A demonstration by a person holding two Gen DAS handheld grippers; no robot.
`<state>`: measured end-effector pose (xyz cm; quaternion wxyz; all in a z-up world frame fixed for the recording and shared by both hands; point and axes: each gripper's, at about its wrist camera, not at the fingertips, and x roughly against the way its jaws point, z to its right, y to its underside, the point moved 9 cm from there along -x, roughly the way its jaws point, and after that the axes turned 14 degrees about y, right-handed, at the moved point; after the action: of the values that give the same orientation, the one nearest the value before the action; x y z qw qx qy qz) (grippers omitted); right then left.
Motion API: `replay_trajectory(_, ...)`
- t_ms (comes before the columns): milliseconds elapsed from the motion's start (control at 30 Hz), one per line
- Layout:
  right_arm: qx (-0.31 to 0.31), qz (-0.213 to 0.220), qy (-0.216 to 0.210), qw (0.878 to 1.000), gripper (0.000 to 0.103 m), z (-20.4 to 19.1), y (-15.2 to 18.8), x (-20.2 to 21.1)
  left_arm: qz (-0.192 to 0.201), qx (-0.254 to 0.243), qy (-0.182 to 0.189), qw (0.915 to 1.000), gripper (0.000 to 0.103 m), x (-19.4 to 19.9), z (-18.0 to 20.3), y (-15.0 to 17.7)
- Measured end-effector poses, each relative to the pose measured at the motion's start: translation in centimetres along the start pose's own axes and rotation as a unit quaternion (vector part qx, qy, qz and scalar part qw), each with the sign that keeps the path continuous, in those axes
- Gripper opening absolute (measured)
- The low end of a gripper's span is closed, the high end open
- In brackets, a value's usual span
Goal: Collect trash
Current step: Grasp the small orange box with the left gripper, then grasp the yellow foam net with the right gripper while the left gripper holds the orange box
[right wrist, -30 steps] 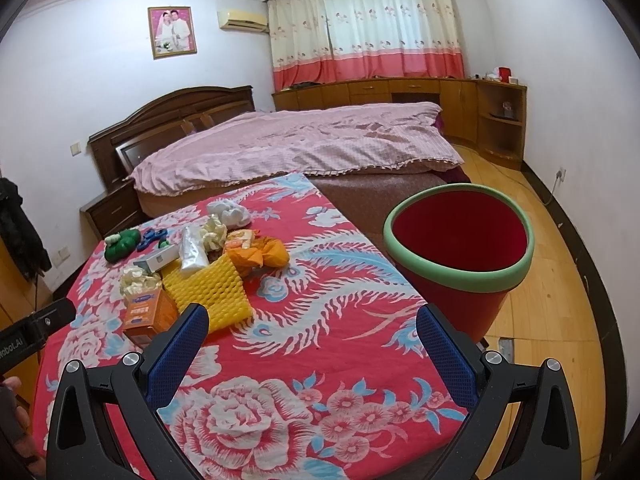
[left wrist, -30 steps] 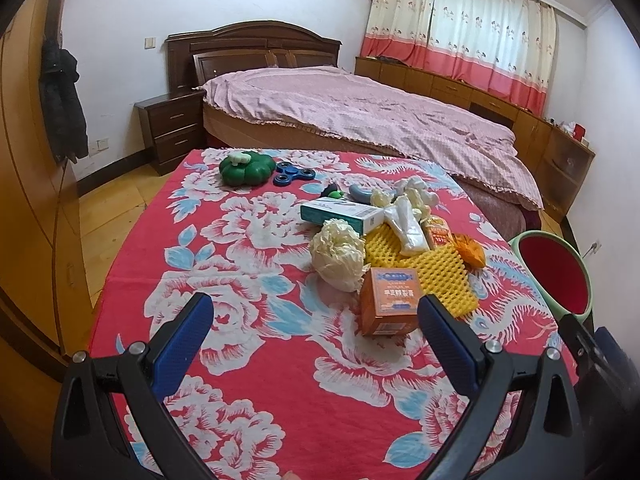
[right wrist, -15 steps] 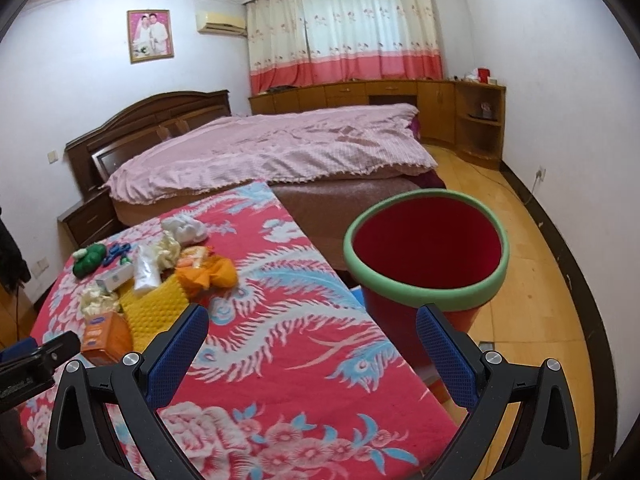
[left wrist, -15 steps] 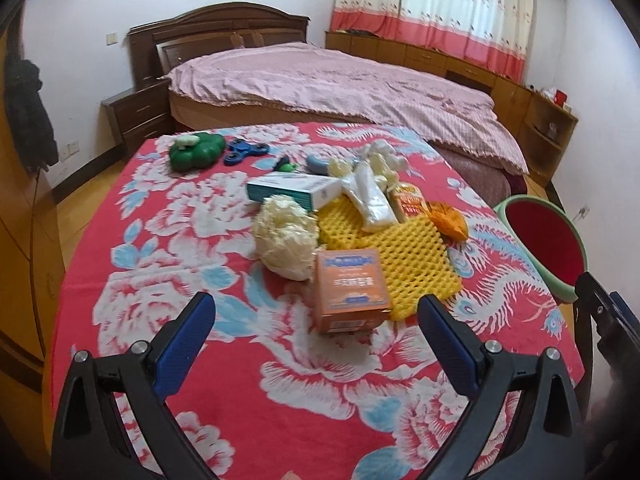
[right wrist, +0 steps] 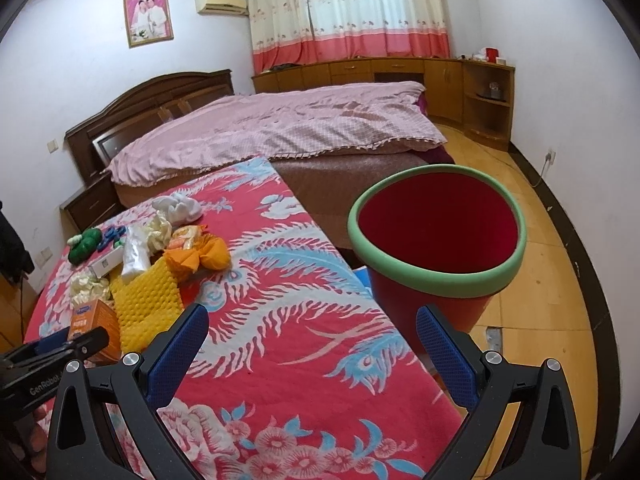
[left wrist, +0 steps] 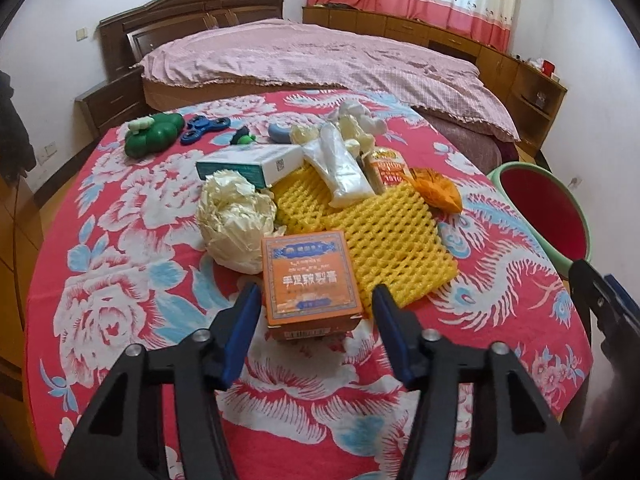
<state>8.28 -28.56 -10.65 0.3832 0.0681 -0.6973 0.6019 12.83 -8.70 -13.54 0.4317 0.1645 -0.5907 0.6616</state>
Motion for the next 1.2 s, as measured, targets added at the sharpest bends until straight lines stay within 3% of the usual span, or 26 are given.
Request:
replay_trajectory(33,0.002,0.0,-0.001,1.0,0.103,-0.1,0.0,-0.1,-0.002,0.0,0.003,1.0,0.05,-0.1,-0.1,0.1)
replay_trajectory(333,0.034,-0.017,-0.027,0.999,0.103,-3.1,-0.1,-0.3,0.043,-0.012,0.015,0.9989,0.048,2.8,-0.4,-1.6)
replay_trajectory(533,0.075,-0.04,-0.055,0.995,0.103,-6.8,0.3,-0.7,0.087,-0.013,-0.009,0.9961,0.047,5.5,-2.9,-4.1)
replay_trajectory(733,0.095,-0.077,-0.075,0.99,0.101,-10.3,1.5,-1.6,0.103,0.008,0.001,0.9947,0.047,6.0,-5.8,-5.1)
replay_trajectory(833,0.103,-0.088,-0.076,0.988,0.095,-11.8,2.0,-1.9,0.104,0.013,0.01,0.9944,0.047,5.7,-6.8,-5.2)
replay_trajectory(1067,0.096,-0.133,-0.077,0.983,0.059,-13.8,3.4,-3.3,0.094,0.021,0.036,0.9947,0.047,4.4,-8.4,-5.0)
replay_trajectory(1200,0.081,-0.133,-0.076,0.985,0.038,-14.1,3.4,-3.2,0.094,0.009,0.041,0.9947,0.046,4.2,-8.4,-5.4)
